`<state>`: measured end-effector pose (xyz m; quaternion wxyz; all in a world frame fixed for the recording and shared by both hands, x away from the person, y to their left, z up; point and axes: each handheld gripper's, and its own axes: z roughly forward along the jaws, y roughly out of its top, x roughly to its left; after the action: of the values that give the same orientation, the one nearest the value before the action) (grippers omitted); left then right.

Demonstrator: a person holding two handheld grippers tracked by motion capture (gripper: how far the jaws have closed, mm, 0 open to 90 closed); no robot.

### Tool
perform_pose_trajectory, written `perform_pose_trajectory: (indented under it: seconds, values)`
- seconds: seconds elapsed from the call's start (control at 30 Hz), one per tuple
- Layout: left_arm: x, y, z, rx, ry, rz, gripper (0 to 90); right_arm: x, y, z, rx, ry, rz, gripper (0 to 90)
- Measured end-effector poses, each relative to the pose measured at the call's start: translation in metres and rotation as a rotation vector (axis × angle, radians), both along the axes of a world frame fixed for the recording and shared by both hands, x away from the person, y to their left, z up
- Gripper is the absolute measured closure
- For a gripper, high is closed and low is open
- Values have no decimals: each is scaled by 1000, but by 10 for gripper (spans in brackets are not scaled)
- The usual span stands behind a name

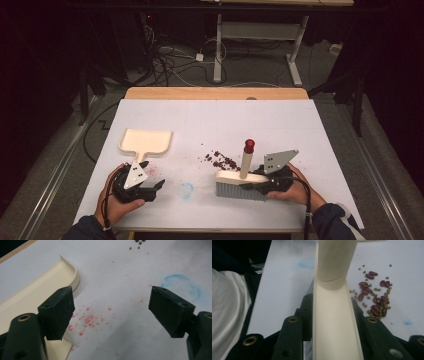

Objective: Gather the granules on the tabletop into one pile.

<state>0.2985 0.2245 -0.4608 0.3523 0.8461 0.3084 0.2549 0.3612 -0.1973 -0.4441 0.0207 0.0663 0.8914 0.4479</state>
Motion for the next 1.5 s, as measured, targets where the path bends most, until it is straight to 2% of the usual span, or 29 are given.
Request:
perform_pose_trajectory:
  seconds: [0.03,0.1,0.23,0.37,0.5,0.57,0.63,0.67,0.73,0.8,0.83,0.9,1.0,1.07,1.13,1.2,1.3,1.37,1.4,1.43,1.5]
  values:
    - [0,0,0,1,1,-1,198,9,5,-1,6,-4,11,671]
    - [0,-1,0,-1,13,1,198,12,8,-1,3,-8,12,671]
    - [1,-2,-1,5,6,-5,198,25,20,-2,17,-13,21,672]
    - [0,-2,-2,3,18,-5,198,34,31,0,31,-33,5,673]
    - [0,-1,-2,1,18,-7,198,37,37,3,45,-57,-32,675]
    - [0,-1,-1,7,8,-11,198,36,38,6,46,-61,-35,675]
    - [-1,0,-1,3,17,-8,198,31,37,10,36,-73,-60,675]
    - [0,0,-1,6,6,-10,198,29,35,12,35,-79,-68,675]
    - [-2,0,0,-2,12,-5,198,23,31,20,39,-92,-108,675]
    - [-3,1,1,0,0,-7,198,11,17,33,49,-121,-199,674]
    - [-3,1,1,1,-3,-6,198,11,17,33,49,-121,-199,674]
    - [-4,2,1,-7,5,0,198,2,6,40,45,-148,-293,674]
    - [-4,3,2,-4,-10,-1,198,-13,-13,44,54,-169,-416,674]
    - [-5,3,3,-8,-3,1,198,-23,-25,44,41,-199,-493,675]
    - [-5,2,3,-3,-16,-3,198,-30,-35,41,34,-191,-550,675]
    - [-6,2,4,-5,-7,-1,198,-37,-44,36,18,-171,-581,675]
    - [-6,1,4,-5,-8,-4,198,-50,-56,33,-25,-191,-636,675]
    - [-5,1,3,1,-13,-7,198,-59,-64,31,-9,-190,-682,675]
    - [-5,1,3,-3,-3,-6,198,-64,-67,29,5,-198,-710,675]
    - [-4,1,3,1,-13,-10,198,-68,-69,28,11,-211,-736,675]
    - [-5,0,3,1,-5,-11,198,-74,-71,24,-4,-227,-774,675]
